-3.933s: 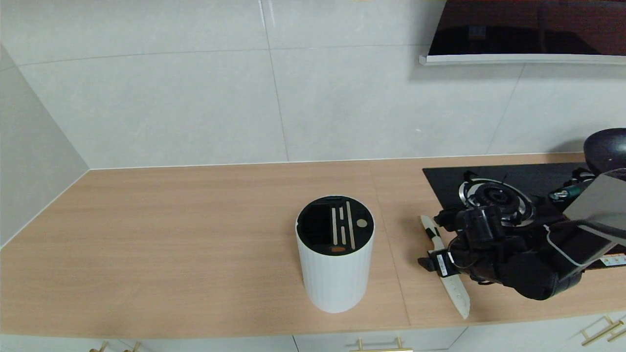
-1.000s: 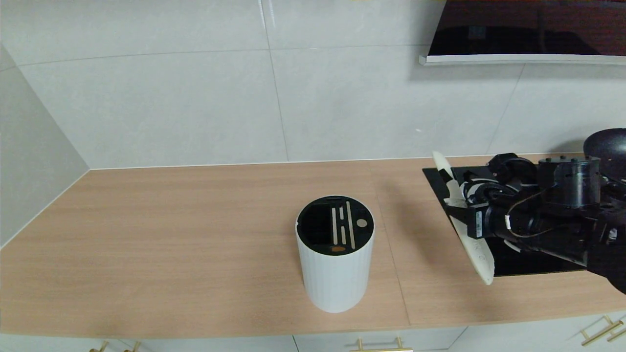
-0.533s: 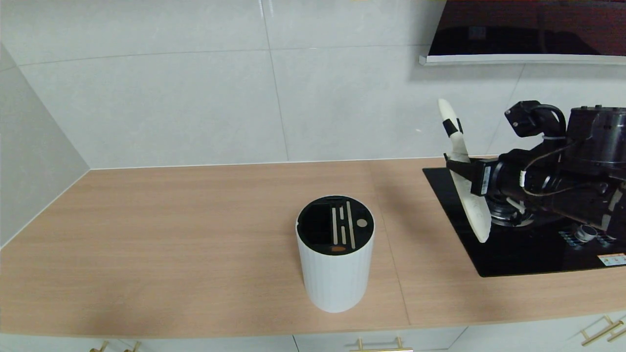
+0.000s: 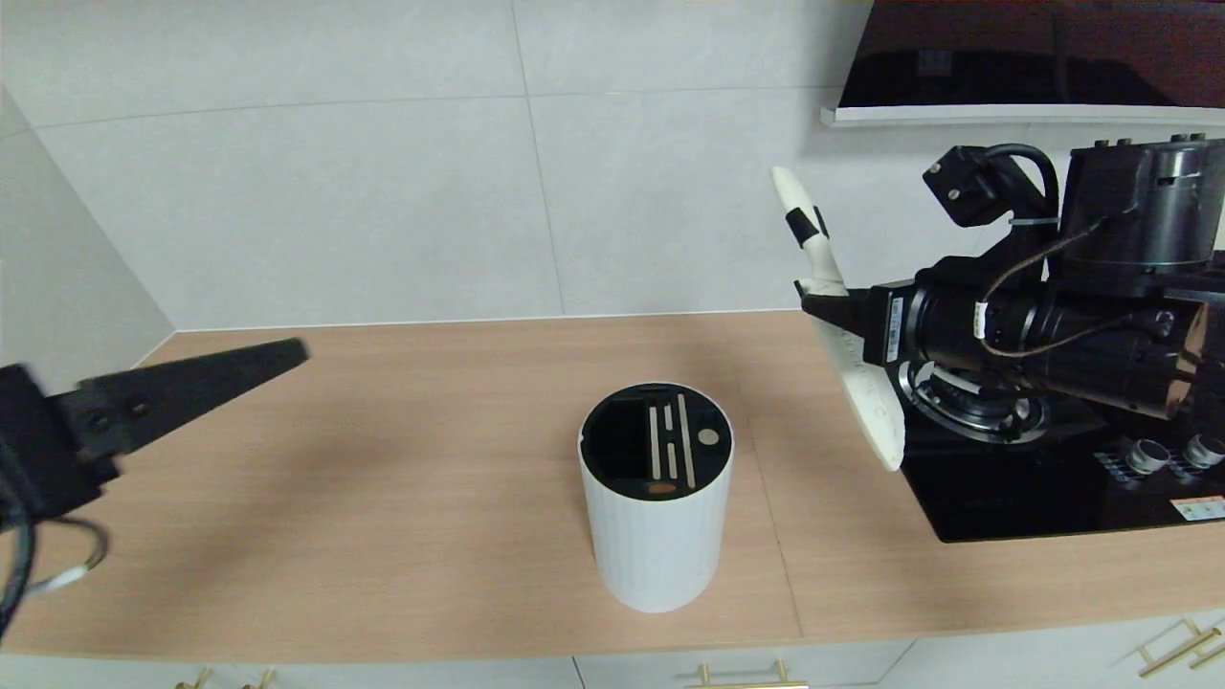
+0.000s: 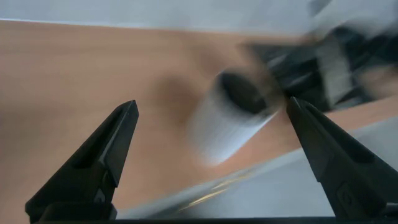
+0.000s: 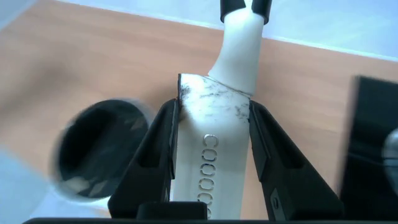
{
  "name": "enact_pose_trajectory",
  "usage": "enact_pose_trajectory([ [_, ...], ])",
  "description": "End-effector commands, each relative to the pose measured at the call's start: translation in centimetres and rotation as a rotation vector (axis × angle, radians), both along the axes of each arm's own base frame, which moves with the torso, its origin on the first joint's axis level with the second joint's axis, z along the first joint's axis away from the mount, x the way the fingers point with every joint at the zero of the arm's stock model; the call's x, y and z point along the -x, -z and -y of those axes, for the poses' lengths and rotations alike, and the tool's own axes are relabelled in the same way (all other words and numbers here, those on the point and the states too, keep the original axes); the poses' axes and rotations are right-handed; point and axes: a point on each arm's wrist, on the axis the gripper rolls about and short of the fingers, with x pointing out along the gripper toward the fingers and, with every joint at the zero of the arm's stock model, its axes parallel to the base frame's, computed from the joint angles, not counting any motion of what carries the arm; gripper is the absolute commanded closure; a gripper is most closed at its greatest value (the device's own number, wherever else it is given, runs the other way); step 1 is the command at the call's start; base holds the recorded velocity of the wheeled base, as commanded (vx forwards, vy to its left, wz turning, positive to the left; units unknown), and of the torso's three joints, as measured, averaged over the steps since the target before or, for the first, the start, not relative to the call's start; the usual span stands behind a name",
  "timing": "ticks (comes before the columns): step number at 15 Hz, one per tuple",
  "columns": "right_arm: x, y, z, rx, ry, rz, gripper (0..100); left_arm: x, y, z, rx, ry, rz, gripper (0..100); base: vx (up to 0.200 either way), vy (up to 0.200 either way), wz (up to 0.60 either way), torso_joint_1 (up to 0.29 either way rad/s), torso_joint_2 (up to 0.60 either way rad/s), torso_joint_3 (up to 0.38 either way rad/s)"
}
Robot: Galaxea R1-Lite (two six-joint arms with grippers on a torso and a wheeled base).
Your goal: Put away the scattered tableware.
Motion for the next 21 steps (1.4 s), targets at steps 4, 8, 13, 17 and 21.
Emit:
enact_pose_trajectory([
  [4, 4.5, -0.3, -2.8, 0.011, -0.154, -0.016, 100, -4.8, 1.9, 8.6, 0.163, 0.315, -0.191, 0, 0.0, 0.0, 0.0, 0.0, 0.0, 0.0],
  [8, 5.6, 0.6, -4.5, 0.021, -0.203, -0.068, 100, -5.9, 1.6, 11.2, 0.286, 0.374, -0.157, 0, 0.0, 0.0, 0.0, 0.0, 0.0, 0.0],
  [13, 6.4, 2.1, -8.0, 0.041, -0.128, -0.104, 100, -6.8, 3.9, 14.7, 0.279, 0.336, -0.115, 0, 0.0, 0.0, 0.0, 0.0, 0.0, 0.0],
  [17, 8.2, 2.0, -9.2, 0.016, -0.188, -0.119, 100, -7.5, 5.1, 15.5, 0.237, 0.295, -0.096, 0, 0.0, 0.0, 0.0, 0.0, 0.0, 0.0],
  [21, 8.4, 2.2, -9.5, 0.023, -0.198, -0.125, 100, -7.7, 5.0, 15.6, 0.25, 0.287, -0.075, 0, 0.0, 0.0, 0.0, 0.0, 0.0, 0.0],
])
